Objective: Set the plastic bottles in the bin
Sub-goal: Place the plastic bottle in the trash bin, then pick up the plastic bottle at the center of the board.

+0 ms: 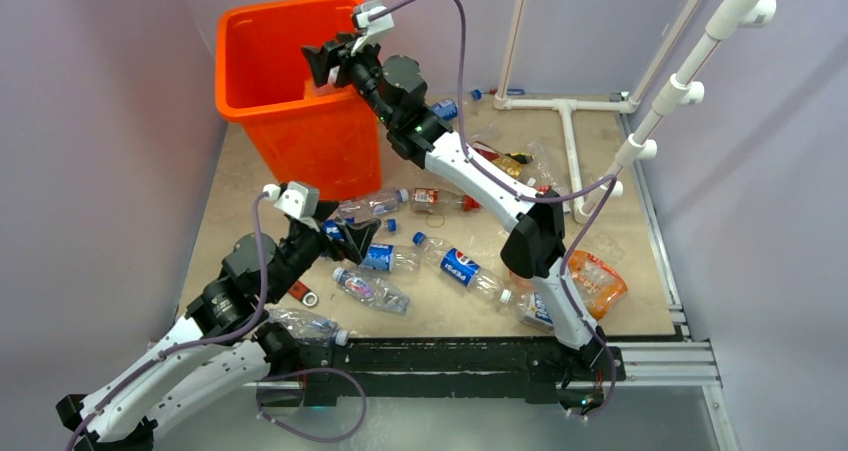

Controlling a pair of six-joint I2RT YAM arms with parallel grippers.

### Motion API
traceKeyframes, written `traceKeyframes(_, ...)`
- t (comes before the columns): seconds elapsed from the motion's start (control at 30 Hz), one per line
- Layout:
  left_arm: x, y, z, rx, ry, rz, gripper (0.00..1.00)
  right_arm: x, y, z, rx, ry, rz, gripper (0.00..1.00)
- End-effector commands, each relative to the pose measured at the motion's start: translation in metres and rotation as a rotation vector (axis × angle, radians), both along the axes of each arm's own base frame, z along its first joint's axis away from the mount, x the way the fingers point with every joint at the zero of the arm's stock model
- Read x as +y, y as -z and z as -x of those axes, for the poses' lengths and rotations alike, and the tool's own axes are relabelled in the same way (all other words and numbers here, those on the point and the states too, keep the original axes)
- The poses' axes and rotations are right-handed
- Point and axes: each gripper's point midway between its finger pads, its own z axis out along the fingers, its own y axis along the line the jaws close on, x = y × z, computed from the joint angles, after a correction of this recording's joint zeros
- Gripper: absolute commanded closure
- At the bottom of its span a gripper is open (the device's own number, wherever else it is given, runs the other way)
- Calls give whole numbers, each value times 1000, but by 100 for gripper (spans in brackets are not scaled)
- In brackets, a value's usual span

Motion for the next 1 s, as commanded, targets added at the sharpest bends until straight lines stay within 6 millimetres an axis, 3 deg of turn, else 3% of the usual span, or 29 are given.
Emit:
traceKeyframes(0.0, 1, -7, -2, -10, -10, 32, 3, -18, -52, 19, -50, -19, -70, 19)
traceKeyframes(0.07, 4, -6, -4, -2, -35, 41, 2, -20, -62, 24, -60, -34, -91, 14)
traceKeyframes(0.27, 11, -4, -6, 10, -73, 43, 2, -38, -109, 49, -117, -72, -169, 12)
traceKeyframes(0.43, 12, -2, -10, 29, -98, 46, 1, -83, -166, 92, -212, -78, -234, 12)
traceKeyframes(0.53, 10, 2, -16, 64, -124, 49, 1, -118, -178, 124, -257, -78, -269, 13)
traceKeyframes(0.6, 8, 4, -20, 95, -140, 51, 1, -135, -149, 135, -217, -65, -257, 13)
traceKeyframes(0.7, 4, 10, -26, 136, -163, 54, 1, -177, -118, 161, -155, -27, -274, 13)
traceKeyframes(0.77, -5, 13, -27, 143, -129, 61, 1, -198, -73, 167, -64, 20, -258, 17)
traceKeyframes(0.9, -19, 25, -25, 173, -73, 85, 1, -216, 35, 170, 137, 91, -85, 19)
traceKeyframes(0.97, -26, 29, -25, 203, -56, 71, 1, -223, 73, 174, 221, 106, 0, 19)
